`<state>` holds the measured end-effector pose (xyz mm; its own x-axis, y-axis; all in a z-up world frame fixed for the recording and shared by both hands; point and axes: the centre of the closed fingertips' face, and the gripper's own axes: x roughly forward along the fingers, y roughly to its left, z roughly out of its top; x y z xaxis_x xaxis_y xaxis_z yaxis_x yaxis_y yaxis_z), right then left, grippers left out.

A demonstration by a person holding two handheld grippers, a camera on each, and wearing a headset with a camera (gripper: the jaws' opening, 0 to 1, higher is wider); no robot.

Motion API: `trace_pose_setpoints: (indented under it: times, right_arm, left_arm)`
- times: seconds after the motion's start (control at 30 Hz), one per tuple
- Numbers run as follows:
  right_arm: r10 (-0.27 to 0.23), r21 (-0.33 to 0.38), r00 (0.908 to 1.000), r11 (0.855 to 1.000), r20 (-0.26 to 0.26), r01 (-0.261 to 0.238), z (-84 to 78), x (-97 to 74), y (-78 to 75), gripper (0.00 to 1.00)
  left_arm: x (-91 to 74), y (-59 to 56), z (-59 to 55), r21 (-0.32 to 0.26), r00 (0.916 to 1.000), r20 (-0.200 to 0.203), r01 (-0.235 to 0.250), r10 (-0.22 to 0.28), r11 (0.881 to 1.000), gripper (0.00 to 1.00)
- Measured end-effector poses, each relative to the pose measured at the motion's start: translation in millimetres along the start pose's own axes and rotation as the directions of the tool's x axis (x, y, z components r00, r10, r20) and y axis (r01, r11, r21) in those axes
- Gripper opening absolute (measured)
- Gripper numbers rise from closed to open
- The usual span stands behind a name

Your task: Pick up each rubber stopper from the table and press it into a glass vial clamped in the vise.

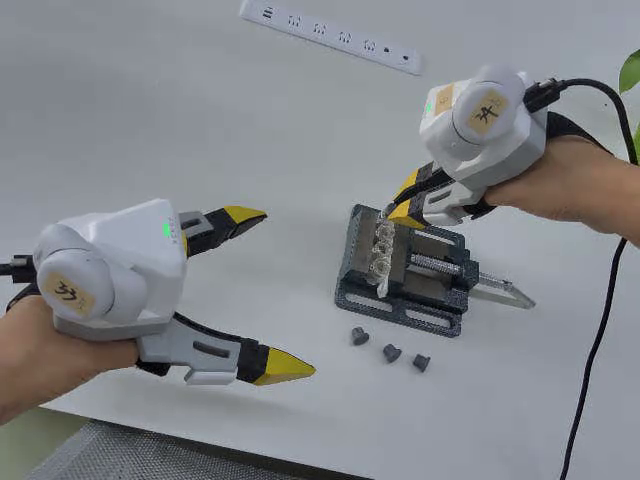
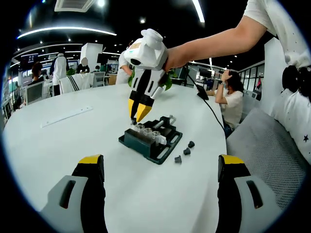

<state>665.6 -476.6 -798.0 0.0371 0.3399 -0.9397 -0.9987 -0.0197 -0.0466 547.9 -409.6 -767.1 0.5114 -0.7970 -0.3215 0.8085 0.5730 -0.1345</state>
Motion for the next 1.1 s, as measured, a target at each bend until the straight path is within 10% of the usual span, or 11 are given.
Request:
trace_pose_setpoints:
  times: [1.1]
  right_arm:
    - [0.007,-0.017,1.0000,1.000,-0.006,-0.007,-2.3,0.1,0.8,0.12]
  left_arm:
    - [0.7,1.0,2.7,-0.005,0.9999,0.009,-0.005,0.005,1.000,0.97]
